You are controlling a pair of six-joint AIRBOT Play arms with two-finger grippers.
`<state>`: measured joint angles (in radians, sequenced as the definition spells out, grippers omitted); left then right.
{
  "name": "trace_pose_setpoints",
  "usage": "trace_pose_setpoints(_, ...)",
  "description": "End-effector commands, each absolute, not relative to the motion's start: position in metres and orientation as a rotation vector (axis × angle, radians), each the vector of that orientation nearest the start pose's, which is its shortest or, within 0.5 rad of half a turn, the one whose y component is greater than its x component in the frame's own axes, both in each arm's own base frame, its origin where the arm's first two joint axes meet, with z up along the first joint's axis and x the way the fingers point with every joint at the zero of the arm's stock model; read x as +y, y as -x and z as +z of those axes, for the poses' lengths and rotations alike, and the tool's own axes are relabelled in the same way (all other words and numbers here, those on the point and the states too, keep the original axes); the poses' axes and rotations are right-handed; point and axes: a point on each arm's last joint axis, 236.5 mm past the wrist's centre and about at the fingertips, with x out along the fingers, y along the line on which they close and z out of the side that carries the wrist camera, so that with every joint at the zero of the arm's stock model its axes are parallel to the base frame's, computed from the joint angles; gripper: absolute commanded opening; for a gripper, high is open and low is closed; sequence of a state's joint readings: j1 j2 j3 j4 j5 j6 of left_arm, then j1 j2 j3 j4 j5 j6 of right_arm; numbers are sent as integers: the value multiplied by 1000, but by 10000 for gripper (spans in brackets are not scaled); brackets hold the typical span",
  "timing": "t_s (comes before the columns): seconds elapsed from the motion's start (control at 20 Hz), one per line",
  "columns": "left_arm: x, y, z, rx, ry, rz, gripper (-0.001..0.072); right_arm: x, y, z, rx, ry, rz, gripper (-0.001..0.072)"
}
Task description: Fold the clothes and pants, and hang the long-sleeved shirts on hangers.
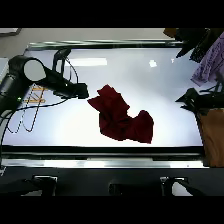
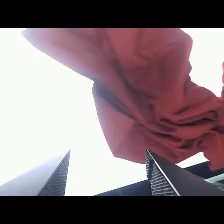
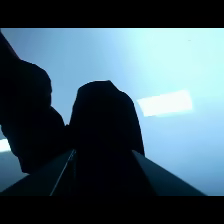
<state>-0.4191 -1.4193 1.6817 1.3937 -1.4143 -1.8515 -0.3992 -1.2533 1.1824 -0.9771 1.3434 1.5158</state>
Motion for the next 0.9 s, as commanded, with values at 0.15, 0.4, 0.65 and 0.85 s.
trace_pose_setpoints(0.15, -200, -385, 124, 1234, 112, -303, 536, 13, -369, -40, 1312, -873, 257, 423)
trace_pose_setpoints(0.4, -201, -385, 124, 1235, 113, -303, 536, 32, -363, -71, 1362, -874, 334, 423)
trace_pose_setpoints(0.65, -200, -385, 124, 1236, 126, -292, 537, 56, -361, -94, 1426, -720, 317, 423)
trace_pose_setpoints(0.85, -191, -388, 127, 1222, 120, -268, 536, 65, -364, -98, 1425, -686, 306, 421)
